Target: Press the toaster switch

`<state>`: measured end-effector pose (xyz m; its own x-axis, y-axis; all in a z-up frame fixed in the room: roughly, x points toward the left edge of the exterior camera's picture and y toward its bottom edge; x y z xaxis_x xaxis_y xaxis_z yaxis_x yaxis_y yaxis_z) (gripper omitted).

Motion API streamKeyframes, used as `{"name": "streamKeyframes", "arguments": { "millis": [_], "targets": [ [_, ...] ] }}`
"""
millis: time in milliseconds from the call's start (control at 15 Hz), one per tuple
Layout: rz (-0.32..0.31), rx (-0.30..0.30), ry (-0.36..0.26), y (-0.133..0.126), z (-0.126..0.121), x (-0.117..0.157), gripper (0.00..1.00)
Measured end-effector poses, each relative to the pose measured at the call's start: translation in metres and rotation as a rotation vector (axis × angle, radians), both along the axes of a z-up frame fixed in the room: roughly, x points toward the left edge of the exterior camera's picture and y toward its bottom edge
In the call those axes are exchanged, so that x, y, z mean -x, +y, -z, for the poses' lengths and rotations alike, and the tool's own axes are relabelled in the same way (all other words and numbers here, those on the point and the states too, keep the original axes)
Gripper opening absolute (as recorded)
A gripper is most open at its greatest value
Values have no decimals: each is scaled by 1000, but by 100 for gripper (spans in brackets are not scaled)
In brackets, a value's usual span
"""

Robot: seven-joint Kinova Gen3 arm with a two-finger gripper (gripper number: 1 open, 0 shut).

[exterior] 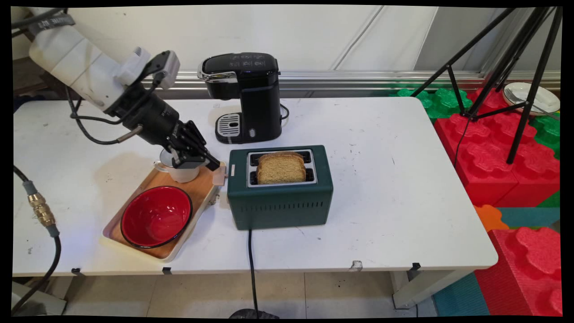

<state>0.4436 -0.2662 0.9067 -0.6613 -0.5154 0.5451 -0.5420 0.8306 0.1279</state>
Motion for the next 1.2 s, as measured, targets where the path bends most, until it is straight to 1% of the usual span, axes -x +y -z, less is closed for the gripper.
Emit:
{"name": "streamKeyframes", "arguments": {
  "millis": [600, 1200],
  "targets": [
    [-8, -38, -19, -9, 20, 15, 0],
    [-12, -68, -42, -11, 40, 18, 0]
  ]
}}
